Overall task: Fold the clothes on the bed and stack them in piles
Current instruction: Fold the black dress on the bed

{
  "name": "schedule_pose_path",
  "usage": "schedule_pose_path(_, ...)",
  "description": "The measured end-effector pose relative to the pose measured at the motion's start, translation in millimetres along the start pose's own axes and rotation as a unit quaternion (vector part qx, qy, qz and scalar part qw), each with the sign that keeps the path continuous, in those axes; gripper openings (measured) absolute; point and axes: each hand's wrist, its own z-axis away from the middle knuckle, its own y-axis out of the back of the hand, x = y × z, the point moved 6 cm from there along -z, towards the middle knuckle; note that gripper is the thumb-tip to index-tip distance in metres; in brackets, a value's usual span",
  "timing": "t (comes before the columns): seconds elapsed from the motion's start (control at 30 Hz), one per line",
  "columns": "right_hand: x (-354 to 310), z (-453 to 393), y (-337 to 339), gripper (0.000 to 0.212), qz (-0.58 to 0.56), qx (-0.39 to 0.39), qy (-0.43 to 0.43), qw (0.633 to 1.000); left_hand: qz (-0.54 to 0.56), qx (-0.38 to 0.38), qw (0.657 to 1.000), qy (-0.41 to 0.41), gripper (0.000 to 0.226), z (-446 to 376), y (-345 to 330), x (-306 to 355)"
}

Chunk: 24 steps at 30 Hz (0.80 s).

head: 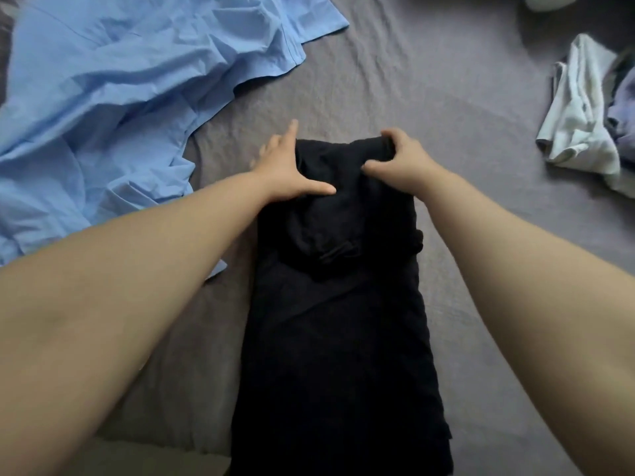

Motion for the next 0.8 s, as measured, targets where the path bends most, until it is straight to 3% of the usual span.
schedule_pose_path(0.07, 16, 8, -11, 0.098, -0.005, -0.013, -0.048, 0.999, 0.013, 0.007, 0.999, 0.048, 0.132, -3, -5, -8)
schedule_pose_path(0.13, 29, 19, -10, 0.105, -0.084, 0.017, -0.080, 0.993, 0.083, 0.017, 0.994, 0.070, 0.126, 1, -7, -14)
schedule_pose_path(0.23, 46, 41, -7, 0.076, -0.224, 0.027, -0.128, 0.966, 0.153, 0.013, 0.984, 0.086, 0.110, 19, -6, -24)
schedule_pose_path(0.33, 50, 70, -8, 0.049, -0.282, -0.015, -0.099, 0.954, 0.245, -0.058, 0.962, 0.106, 0.086, 49, -15, -31)
schedule_pose_path(0.4, 47, 88, -3, 0.039, -0.282, -0.025, -0.062, 0.957, 0.299, -0.107, 0.940, 0.126, 0.064, 64, -26, -34)
schedule_pose_path(0.47, 40, 102, 2, 0.036, -0.274, -0.011, -0.032, 0.961, 0.328, -0.101, 0.927, 0.151, 0.048, 80, -27, -36)
schedule_pose_path(0.67, 33, 142, 23, 0.032, -0.285, 0.069, 0.012, 0.956, 0.400, -0.001, 0.912, 0.095, 0.042, 123, -3, -24)
schedule_pose_path(0.8, 50, 183, 34, 0.016, -0.095, 0.151, 0.044, 0.983, 0.396, 0.034, 0.917, 0.046, 0.036, 167, -1, -20)
